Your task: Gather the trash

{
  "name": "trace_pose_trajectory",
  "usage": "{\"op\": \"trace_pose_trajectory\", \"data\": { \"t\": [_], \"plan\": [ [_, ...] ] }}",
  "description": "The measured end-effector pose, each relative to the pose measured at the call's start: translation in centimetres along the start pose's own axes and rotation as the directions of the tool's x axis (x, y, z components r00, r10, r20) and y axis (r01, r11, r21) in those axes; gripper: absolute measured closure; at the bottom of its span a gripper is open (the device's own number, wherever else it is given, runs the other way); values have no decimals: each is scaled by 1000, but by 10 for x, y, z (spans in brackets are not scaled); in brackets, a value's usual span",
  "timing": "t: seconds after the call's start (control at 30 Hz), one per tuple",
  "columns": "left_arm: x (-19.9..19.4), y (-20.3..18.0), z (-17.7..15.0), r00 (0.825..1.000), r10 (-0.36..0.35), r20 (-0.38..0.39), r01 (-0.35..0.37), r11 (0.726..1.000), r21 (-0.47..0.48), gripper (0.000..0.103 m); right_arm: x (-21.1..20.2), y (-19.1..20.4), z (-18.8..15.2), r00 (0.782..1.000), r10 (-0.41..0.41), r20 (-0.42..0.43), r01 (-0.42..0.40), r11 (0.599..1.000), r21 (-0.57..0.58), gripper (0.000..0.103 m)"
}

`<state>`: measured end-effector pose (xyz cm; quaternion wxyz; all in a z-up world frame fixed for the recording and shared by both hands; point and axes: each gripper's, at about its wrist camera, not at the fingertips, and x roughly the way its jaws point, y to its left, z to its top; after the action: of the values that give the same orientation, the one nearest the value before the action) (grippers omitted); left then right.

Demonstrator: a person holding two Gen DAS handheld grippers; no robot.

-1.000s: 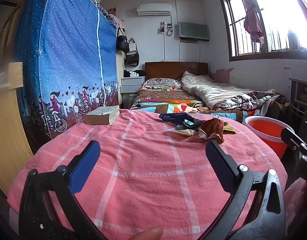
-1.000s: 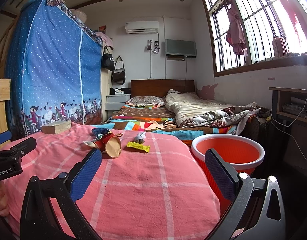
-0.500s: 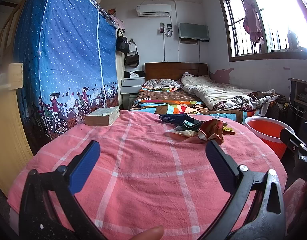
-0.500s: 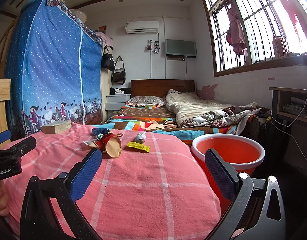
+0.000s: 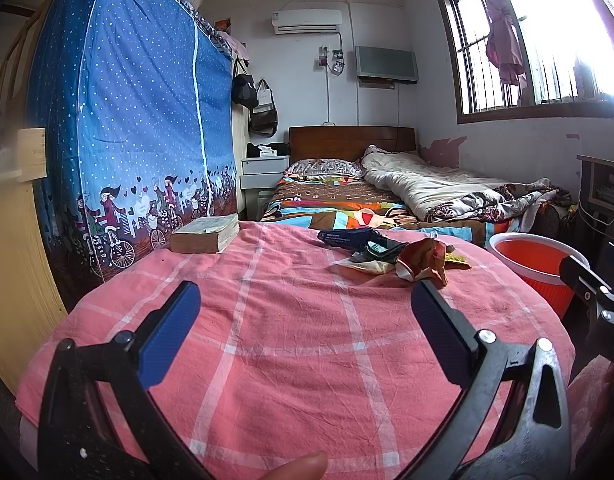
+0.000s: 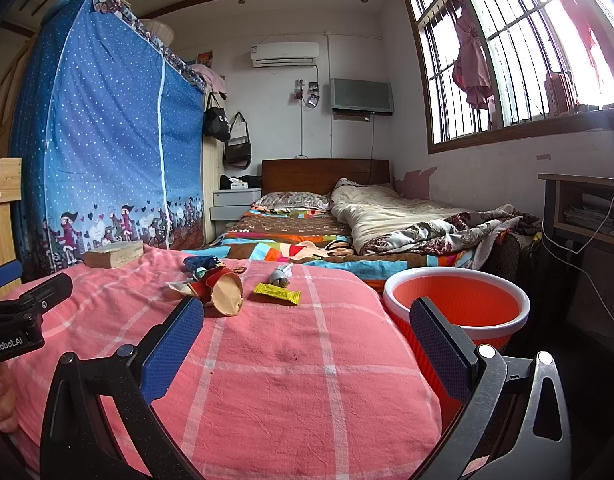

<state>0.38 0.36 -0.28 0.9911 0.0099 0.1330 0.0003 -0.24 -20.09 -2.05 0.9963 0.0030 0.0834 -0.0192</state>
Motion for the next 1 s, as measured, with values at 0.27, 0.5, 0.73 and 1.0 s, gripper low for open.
{"op": "trace_pose_trajectory", "data": {
  "t": [0.27,0.5,0.73,1.0],
  "plan": [
    [-1,0,1,1000,0,2,0,1000,1,8,-1,0,0,1000,0,0,0,1000,2,0],
    [-3,0,7,1000,-1,7,1,1000,5,8,0,0,0,1000,0,-1,0,1000,1,0],
    [-3,1,7,1000,-1,7,1,1000,4,8,1,0,0,1000,1,-4,-1,1000,1,0],
    [2,-1,15,1000,4,5,-4,1000,0,8,6,0,9,1000,9,-12,-9,1000,17,0]
  ]
}}
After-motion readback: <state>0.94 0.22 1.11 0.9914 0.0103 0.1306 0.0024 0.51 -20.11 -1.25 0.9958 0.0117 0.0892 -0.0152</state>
